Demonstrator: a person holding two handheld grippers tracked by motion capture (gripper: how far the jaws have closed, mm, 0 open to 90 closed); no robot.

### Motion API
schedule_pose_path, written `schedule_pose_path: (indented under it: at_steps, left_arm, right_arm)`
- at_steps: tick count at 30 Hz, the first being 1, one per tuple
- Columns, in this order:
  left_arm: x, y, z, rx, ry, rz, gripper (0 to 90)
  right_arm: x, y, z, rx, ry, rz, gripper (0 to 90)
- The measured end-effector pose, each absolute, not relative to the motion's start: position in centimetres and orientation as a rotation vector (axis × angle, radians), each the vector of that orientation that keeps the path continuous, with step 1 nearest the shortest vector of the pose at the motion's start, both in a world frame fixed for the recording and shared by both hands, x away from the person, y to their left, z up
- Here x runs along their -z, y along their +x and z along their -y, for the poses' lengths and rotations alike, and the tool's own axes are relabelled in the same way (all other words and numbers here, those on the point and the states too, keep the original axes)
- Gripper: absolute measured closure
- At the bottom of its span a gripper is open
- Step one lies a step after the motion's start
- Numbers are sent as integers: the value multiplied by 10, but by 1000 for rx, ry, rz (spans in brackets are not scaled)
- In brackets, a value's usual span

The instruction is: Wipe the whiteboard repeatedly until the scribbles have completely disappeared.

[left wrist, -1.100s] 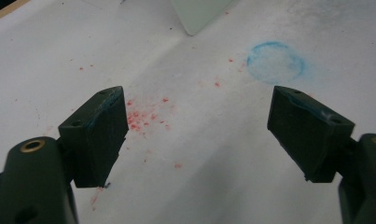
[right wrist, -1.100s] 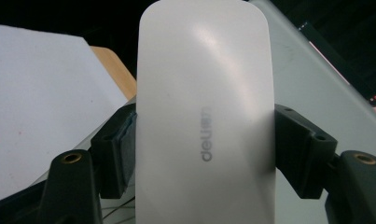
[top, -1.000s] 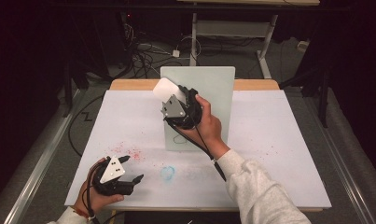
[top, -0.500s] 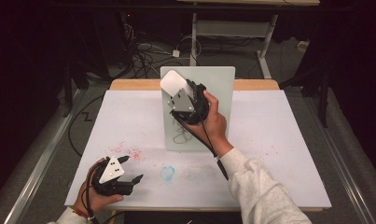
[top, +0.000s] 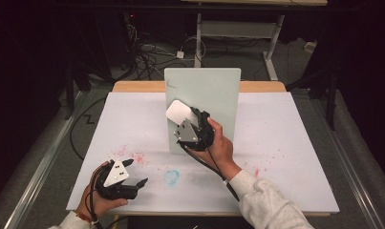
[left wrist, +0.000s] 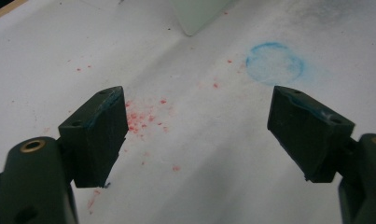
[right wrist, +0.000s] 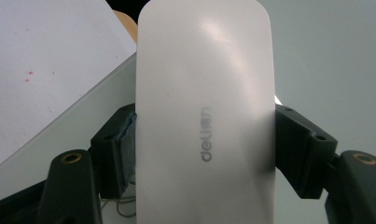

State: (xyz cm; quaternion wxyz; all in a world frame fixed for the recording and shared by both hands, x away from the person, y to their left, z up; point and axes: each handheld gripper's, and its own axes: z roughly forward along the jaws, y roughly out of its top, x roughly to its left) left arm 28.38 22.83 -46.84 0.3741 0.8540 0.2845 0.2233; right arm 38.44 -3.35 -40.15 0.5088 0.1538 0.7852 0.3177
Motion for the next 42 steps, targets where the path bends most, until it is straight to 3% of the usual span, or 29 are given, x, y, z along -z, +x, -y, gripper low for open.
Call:
schedule_pose_path:
  at_steps: [9,20,34,42]
  left_arm:
    - [468,283,-230,-574,2175,-731,195]
    - [466,283,-231,-583,2168,-742,195]
    - [466,281,-231,-581,2169,-726,195]
    - [465,280,-235,-600,2161,-721,195]
  right_arm:
    - [377,394,43,-825,452,-1837,307]
    - [403,383,35,-793,414,-1890,307]
    - [338,409,10,-815,472,-1798,307]
    - [358,402,-2,-732,417,-1805,307]
